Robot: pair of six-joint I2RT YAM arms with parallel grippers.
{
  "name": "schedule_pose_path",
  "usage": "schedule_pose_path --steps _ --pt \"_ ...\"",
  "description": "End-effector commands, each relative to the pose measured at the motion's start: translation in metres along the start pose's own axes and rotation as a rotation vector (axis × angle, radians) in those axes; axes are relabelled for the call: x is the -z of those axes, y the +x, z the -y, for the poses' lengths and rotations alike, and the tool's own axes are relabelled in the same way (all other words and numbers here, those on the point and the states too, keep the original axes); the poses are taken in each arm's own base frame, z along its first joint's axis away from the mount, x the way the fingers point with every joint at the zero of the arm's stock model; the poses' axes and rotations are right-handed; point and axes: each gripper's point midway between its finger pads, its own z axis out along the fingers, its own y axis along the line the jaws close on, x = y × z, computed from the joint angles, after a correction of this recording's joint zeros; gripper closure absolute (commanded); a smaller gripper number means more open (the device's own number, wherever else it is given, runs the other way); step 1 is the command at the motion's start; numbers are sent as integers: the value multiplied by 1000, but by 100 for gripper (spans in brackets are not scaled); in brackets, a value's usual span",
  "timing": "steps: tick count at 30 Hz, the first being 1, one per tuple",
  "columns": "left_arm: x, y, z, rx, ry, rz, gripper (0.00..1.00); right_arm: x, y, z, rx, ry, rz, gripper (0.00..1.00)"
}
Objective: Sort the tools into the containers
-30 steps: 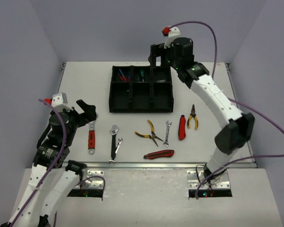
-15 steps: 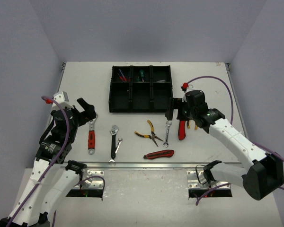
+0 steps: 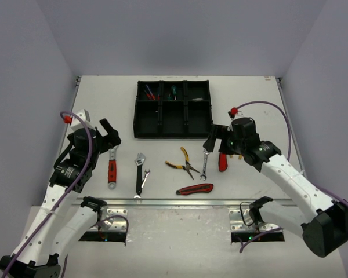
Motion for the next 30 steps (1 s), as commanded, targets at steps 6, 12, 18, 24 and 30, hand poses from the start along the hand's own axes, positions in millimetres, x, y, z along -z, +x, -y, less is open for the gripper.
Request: schedule_pose_path --steps 6,12,18,24,30 --pt "1 -10 15 5 69 18 0 -10 16 60 -8 366 -113 1" --pt "1 -8 23 -15 113 2 0 -29 31 84 22 497 -210 9" --pt "0 -5 27 -28 135 -10 0 -55 52 101 47 570 -305 14" --pt "2 -5 28 -27 145 -8 0 -82 77 109 40 575 -394 33" --pt "2 -5 30 -30 155 -10 0 -89 88 110 31 552 -411 60"
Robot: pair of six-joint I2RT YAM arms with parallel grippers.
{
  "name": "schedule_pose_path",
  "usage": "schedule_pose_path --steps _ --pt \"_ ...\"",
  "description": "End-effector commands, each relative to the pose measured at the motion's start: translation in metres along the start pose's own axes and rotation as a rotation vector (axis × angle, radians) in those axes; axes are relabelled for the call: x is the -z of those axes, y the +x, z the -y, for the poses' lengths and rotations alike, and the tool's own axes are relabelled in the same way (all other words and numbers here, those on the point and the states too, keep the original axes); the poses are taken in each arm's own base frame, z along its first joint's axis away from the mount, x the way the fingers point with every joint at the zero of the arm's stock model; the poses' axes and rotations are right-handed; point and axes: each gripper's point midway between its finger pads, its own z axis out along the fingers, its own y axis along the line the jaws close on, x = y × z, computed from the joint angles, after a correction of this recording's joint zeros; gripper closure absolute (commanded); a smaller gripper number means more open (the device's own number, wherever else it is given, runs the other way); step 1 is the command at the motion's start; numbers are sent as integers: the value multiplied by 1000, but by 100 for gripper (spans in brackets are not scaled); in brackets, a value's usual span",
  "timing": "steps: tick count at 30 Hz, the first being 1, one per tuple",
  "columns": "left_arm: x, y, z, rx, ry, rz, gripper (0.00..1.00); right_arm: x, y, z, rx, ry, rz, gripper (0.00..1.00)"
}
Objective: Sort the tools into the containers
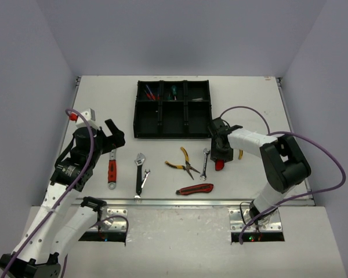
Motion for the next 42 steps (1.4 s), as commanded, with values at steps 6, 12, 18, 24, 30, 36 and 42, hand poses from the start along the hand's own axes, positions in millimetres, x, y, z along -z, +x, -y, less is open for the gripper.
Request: schedule_pose_path --steps 6,12,18,24,30,36,42 --pt "3 -16 11 0 49 58 0 19 -16 -4 27 -25 86 82" --pt "3 -17 11 1 50 60 0 90 -69 -10 54 -103 312 82" --pt "5 -18 10 4 51 69 0 130 -146 -45 183 -195 533 85" --pt "4 -16 13 -4 64 57 0 148 -267 -86 447 -126 758 89" --pt "8 -19 14 0 77 75 0 98 -361 -116 642 -73 818 88" --pt "14 -23 17 5 99 98 0 86 -402 -124 735 -37 935 82" --pt "14 -21 19 -1 111 90 0 67 -408 -128 753 -56 938 72"
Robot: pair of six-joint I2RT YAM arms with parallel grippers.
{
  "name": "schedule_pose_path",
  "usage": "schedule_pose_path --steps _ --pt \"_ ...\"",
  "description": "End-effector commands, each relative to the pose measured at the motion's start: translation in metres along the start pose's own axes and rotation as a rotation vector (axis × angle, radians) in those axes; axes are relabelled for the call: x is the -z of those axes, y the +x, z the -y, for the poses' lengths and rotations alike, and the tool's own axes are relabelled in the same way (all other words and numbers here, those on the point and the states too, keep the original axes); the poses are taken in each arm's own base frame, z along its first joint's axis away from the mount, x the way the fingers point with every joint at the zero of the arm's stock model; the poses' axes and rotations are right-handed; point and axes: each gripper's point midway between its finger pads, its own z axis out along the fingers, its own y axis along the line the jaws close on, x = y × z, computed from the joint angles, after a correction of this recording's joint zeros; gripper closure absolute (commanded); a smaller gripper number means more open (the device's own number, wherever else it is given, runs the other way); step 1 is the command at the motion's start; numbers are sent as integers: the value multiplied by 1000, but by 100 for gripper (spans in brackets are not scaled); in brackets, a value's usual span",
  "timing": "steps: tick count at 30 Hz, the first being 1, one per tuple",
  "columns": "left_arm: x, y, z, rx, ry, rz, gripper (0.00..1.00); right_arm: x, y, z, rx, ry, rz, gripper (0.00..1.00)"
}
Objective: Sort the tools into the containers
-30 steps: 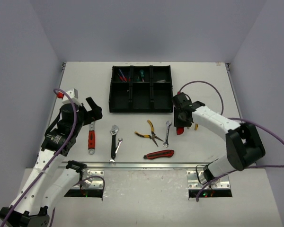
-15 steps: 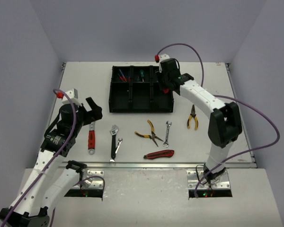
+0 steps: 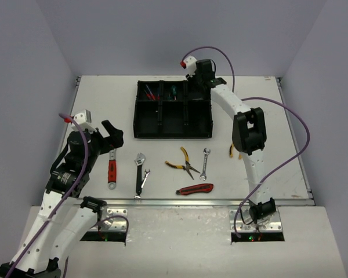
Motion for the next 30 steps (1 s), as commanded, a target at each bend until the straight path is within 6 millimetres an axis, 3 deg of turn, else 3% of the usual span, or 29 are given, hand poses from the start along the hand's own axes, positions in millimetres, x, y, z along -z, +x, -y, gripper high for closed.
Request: schedule_pose_path --steps 1,3,7,12,15,18,20,21,23,24,26,28,29,30 --pt "3 -11 11 -2 53 43 0 2 -50 21 42 58 156 72" --pt "4 -12 12 -1 56 47 0 1 -43 20 35 61 137 66" --pt "4 -11 13 -3 64 44 0 10 -42 21 7 59 133 34" --pt "4 -12 14 -2 67 47 0 27 -52 32 -2 83 144 22" --pt "5 -12 14 -1 67 50 0 41 -61 39 -25 89 147 21" --pt "4 -12 13 -3 65 45 0 78 -76 40 -107 64 157 21" --pt "3 -11 13 -5 64 41 0 114 -84 34 -177 30 162 21" --pt "2 -11 14 -5 63 39 0 133 -83 26 -206 4 152 21" --pt "1 -10 13 -8 60 35 0 165 -64 -14 -200 -138 88 19" --pt "1 -10 13 -8 60 34 0 175 -47 -45 -181 -229 48 15" --pt "1 -9 13 -9 60 32 0 213 -20 -90 -116 -369 -24 10" --pt "0 -9 13 -9 59 29 0 251 7 -122 -42 -466 -89 1" --pt "1 -9 13 -11 59 30 0 264 35 -155 26 -531 -146 1" --pt "1 -10 13 -9 57 32 0 275 47 -171 85 -565 -158 1"
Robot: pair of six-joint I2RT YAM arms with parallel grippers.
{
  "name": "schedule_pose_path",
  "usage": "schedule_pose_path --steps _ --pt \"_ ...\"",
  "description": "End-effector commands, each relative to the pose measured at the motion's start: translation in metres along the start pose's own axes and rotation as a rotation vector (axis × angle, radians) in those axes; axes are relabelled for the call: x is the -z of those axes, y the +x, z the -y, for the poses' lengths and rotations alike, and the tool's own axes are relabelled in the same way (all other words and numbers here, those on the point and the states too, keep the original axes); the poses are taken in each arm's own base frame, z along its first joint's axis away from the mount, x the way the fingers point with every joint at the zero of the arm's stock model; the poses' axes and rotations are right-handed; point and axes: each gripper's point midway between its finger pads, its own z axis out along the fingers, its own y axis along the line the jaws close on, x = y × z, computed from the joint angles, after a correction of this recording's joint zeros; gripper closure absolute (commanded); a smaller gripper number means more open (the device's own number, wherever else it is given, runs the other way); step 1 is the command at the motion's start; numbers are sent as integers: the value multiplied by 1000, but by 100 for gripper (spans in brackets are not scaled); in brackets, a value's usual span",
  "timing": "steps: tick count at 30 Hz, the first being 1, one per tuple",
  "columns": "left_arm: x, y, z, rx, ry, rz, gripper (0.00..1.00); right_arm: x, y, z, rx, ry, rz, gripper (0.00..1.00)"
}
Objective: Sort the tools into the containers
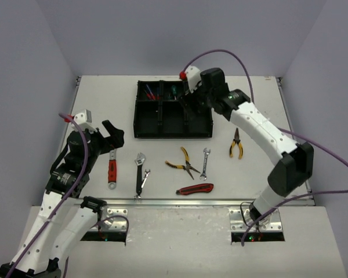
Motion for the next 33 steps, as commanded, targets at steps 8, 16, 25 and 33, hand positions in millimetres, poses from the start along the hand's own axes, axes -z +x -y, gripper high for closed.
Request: schedule_pose_path --steps 8,16,25,33 --pt "6 -17 5 5 23 72 0 64 190 -193 390 -417 -480 1" --pt "6 -16 7 3 29 68 0 67 237 -225 473 -468 -552 11" --pt "8 -17 7 5 36 74 0 51 258 -216 519 -401 -564 17" --pt "8 -16 8 3 38 71 0 44 277 -228 516 -461 -590 41"
